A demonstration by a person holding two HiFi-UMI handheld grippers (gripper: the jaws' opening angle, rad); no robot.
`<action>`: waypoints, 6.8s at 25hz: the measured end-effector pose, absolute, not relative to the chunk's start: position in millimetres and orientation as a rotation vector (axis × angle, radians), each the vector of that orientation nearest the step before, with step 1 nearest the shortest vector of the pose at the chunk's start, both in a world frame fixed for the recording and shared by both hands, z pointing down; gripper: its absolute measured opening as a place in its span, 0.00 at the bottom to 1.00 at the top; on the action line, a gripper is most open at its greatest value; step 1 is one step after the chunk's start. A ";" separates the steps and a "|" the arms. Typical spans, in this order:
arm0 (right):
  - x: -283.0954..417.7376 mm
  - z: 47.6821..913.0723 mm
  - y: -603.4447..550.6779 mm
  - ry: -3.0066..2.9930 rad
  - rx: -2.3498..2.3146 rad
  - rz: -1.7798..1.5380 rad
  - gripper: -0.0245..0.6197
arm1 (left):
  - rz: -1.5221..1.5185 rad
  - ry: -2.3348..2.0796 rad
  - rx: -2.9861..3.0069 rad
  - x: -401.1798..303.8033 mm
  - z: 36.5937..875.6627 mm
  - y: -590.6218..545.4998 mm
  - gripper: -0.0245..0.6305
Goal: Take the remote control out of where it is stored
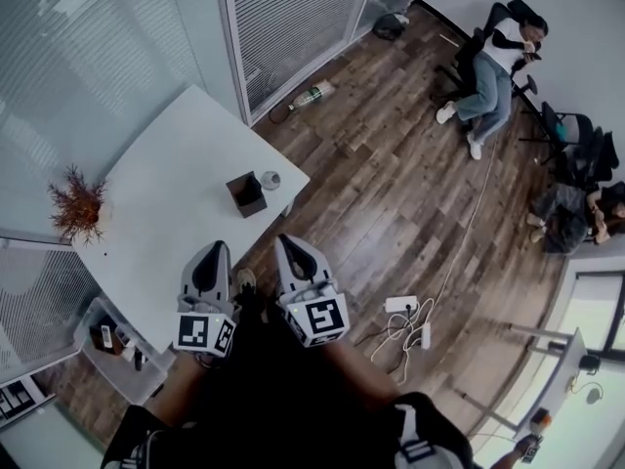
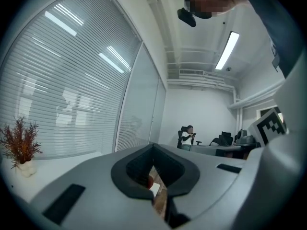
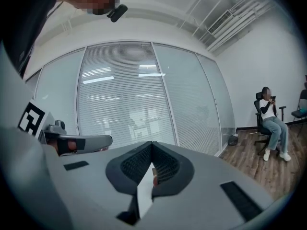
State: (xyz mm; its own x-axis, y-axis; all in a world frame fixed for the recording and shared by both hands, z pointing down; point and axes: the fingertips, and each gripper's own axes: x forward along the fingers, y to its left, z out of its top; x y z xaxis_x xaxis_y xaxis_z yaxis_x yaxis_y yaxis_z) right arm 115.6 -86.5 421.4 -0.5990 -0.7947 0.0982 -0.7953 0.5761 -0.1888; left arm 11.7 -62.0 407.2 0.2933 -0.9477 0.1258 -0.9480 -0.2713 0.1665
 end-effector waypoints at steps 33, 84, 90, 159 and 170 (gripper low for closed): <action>68.2 568.9 -170.4 -2.516 1.288 0.550 0.04 | 0.076 -1.637 2.272 -20.3 487.1 -140.1 0.05; 33.1 646.7 -232.9 -2.381 1.226 0.613 0.16 | 0.134 -1.600 2.148 -54.5 538.4 -178.3 0.05; 32.0 634.3 -231.7 -2.401 1.229 0.604 0.16 | 0.121 -1.606 2.154 -54.0 536.6 -175.6 0.05; 109.4 467.9 -83.6 -2.717 1.345 0.404 0.16 | 0.045 -1.800 2.312 -0.8 429.3 -55.7 0.05; 103.3 457.7 -62.2 -2.706 1.387 0.326 0.16 | 0.043 -1.760 2.405 -1.4 429.0 -34.0 0.05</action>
State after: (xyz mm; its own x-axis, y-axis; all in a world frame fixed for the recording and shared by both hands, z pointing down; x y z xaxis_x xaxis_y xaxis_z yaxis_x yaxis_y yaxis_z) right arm 103.3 -62.2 457.7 -0.5859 -0.7923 0.1704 -0.8101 0.5667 -0.1502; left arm -1.4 -34.0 429.0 0.3068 -0.9444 0.1181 -0.9491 -0.2943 0.1123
